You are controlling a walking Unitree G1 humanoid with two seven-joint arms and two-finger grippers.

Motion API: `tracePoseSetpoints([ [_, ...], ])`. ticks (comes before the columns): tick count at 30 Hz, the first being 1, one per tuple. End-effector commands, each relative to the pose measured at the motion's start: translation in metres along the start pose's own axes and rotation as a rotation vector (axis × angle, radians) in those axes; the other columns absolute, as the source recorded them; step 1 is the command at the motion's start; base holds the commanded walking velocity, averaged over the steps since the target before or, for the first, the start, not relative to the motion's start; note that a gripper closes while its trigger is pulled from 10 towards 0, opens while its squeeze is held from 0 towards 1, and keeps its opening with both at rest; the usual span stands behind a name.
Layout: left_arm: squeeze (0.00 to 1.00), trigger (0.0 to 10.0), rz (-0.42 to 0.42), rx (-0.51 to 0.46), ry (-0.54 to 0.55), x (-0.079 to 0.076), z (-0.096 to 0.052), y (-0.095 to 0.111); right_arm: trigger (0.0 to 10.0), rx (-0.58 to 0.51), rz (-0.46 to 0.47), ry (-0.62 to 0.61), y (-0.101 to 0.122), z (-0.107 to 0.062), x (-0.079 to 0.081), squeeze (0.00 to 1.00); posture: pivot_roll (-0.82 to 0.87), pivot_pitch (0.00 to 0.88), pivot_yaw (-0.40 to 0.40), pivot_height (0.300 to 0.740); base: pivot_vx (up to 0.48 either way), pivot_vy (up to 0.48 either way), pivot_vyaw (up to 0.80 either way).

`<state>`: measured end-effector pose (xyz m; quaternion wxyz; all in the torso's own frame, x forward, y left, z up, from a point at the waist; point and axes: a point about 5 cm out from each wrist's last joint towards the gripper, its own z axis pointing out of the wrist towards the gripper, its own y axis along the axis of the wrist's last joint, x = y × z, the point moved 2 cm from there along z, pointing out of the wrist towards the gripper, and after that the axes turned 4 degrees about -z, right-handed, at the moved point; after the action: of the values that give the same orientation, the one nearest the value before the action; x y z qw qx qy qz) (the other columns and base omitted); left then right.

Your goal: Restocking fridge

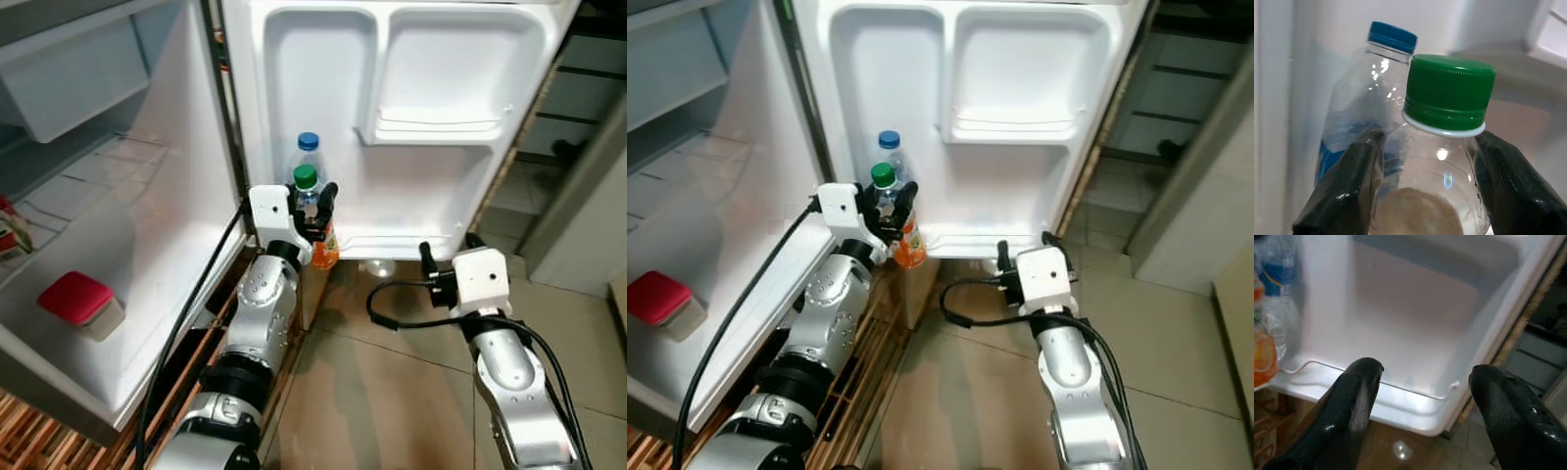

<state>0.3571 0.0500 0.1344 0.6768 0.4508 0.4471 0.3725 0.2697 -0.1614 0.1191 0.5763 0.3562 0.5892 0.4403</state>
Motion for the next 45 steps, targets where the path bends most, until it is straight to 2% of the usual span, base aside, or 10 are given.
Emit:
tracePoseSetpoints([
  [1, 0.00, 10.0, -0.048, -0.122, -0.137, -0.068, 0.024, 0.027, 10.0, -0.009, -0.015, 0.015, 0.007, -0.003, -0.001, 0.11, -0.43, 0.000, 0.031, 0.740, 0.000, 0.000, 0.00],
  [9, 0.00, 10.0, -0.012, -0.233, -0.309, -0.104, 0.019, 0.040, 10.0, 0.016, -0.015, 0.034, 0.007, -0.017, 0.002, 0.11, -0.45, 0.000, 0.045, 0.740, 0.000, 0.000, 0.00],
  [13, 0.00, 10.0, 0.018, -0.247, -0.409, -0.091, 0.007, 0.047, 10.0, 0.034, 0.008, 0.012, 0.005, -0.018, 0.002, 0.11, -0.41, 0.000, 0.077, 0.740, 0.000, 0.000, 0.00],
  [15, 0.00, 10.0, 0.152, -0.151, -0.415, -0.048, -0.015, 0.038, 10.0, 0.068, 0.047, -0.051, 0.001, -0.022, -0.007, 0.11, -0.37, 0.000, 0.097, 0.740, 0.000, 0.000, 0.00],
  [17, 0.00, 10.0, 0.182, -0.125, -0.397, -0.039, -0.019, 0.036, 10.0, 0.076, 0.053, -0.065, -0.001, -0.024, -0.009, 0.11, -0.37, 0.000, 0.097, 0.740, 0.000, 0.000, 0.00],
  [21, 0.00, 10.0, 0.159, -0.060, -0.262, 0.002, -0.028, 0.038, 10.0, 0.106, 0.070, -0.115, -0.008, -0.029, -0.018, 0.10, -0.30, 0.000, 0.106, 0.740, 0.000, 0.000, 0.00],
  [23, 0.00, 10.0, 0.065, 0.008, -0.032, 0.051, -0.045, 0.036, 10.0, 0.149, 0.090, -0.144, -0.018, -0.030, -0.024, 0.12, -0.26, 0.000, 0.092, 0.740, 0.000, 0.000, 0.00],
  [25, 0.00, 10.0, 0.036, 0.016, 0.029, 0.057, -0.047, 0.034, 10.0, 0.157, 0.093, -0.150, -0.021, -0.025, -0.025, 0.13, -0.25, 0.000, 0.085, 0.740, 0.000, -0.232, 0.39],
  [33, 0.00, 10.0, 0.019, -0.002, 0.033, 0.032, -0.036, 0.034, 10.0, 0.114, 0.098, -0.115, -0.015, 0.007, -0.019, 0.16, -0.24, 0.000, 0.079, 0.740, 0.000, -0.465, 0.72],
  [45, 0.00, 10.0, 0.092, -0.036, -0.080, 0.012, -0.030, 0.052, 10.0, 0.096, 0.072, -0.068, -0.015, 0.008, -0.009, 0.13, -0.24, 0.000, 0.071, 0.740, 0.000, -0.387, 0.40],
])
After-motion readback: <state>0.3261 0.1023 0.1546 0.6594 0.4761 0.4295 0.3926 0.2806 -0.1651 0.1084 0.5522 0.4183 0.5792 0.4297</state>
